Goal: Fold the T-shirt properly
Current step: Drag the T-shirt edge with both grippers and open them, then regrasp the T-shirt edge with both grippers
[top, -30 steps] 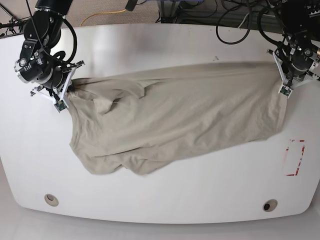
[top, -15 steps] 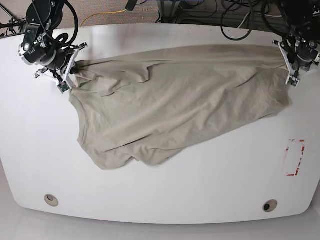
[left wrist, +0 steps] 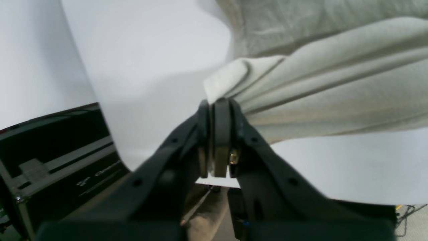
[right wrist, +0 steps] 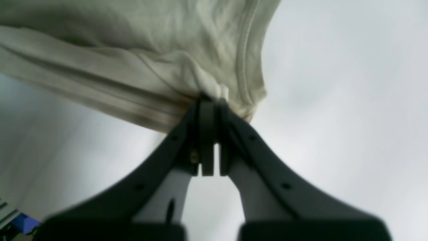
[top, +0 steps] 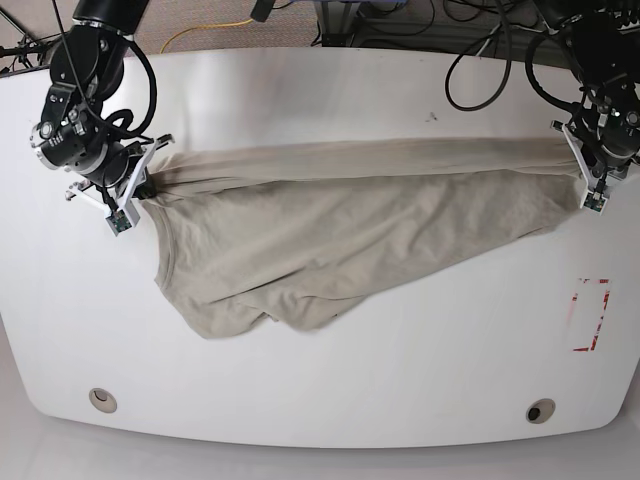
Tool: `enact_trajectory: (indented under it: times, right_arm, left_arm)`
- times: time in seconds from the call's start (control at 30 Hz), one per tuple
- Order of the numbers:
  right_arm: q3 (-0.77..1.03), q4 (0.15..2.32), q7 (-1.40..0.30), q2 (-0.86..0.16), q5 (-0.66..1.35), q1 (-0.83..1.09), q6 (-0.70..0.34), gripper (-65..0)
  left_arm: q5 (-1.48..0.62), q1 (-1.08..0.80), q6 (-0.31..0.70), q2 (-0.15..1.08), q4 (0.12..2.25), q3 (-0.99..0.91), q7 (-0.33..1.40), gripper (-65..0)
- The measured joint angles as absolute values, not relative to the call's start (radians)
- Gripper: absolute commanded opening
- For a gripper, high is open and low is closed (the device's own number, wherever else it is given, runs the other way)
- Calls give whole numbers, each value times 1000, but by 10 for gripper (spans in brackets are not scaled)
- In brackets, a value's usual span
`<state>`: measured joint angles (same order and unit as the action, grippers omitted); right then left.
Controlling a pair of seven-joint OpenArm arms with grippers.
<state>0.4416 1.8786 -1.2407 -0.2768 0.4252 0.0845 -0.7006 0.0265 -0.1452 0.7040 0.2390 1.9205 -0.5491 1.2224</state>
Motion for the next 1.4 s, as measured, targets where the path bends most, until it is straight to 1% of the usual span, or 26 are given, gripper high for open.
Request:
enact_trajectory:
  times: [0.33, 0.53, 0.57, 0.63, 0.67, 0.7, 0.73, 0.77, 0.83, 0.9, 0.97, 1.0, 1.07, 1.23, 1.3, 1.4]
  right_arm:
    - [440, 1668, -1203, -268, 426, -46, -700, -650]
    - [440, 1528, -1121, -268, 420, -97, -699, -648]
    - [440, 1508, -1108, -269, 419, -101, -700, -645]
    - [440, 1472, -1083, -271, 418, -110, -700, -614]
    - [440, 1458, -1080, -274, 412, -117, -700, -574]
    - [440, 1445, -1081, -275, 395, -125, -700, -515]
    - [440, 1438, -1081, -278, 381, -133, -700, -476]
    - [440, 1435, -1080, -279, 367, -138, -699, -425]
    - [440, 1441, -1079, -283, 346, -146, -699, -301]
    - [442, 1461, -1076, -289, 344, -144, -699, -216]
    - [447, 1499, -1077, -292, 344, -134, -699, -163]
    - [447, 1526, -1077, -295, 344, -124, -699, -159]
    - [447, 1583, -1078, -305, 345, -96, -699, -163]
    - [452, 1653, -1097, -323, 344, -30, -699, -216]
    - [453, 1654, -1100, -324, 344, -3, -699, -231]
    - [499, 1654, -1099, -309, 352, 37, -700, -235]
  left_arm:
    - [27, -98, 704, 239, 1796, -551, 1205, -650]
    - [32, -62, 704, 239, 1692, -550, 1107, -650]
    - [32, -57, 704, 239, 1675, -550, 1106, -650]
    - [37, -45, 704, 238, 1640, -550, 1106, -650]
    - [41, -36, 704, 238, 1627, -550, 1106, -636]
    - [41, -24, 704, 238, 1611, -550, 1105, -594]
    - [41, -13, 704, 239, 1597, -549, 1097, -557]
    - [41, -5, 704, 239, 1589, -545, 1095, -506]
    - [45, 9, 703, 240, 1570, -534, 1095, -353]
    - [44, 17, 705, 238, 1562, -530, 1100, -233]
    - [44, 27, 704, 239, 1561, -530, 1102, -139]
    - [44, 35, 704, 240, 1561, -532, 1102, -124]
    - [44, 51, 703, 239, 1562, -535, 1102, -128]
    - [39, 98, 701, 237, 1578, -550, 1133, -131]
    - [12, 113, 704, 229, 1625, -599, 1170, -131]
    - [-73, 121, 700, 242, 1692, -674, 1190, -131]
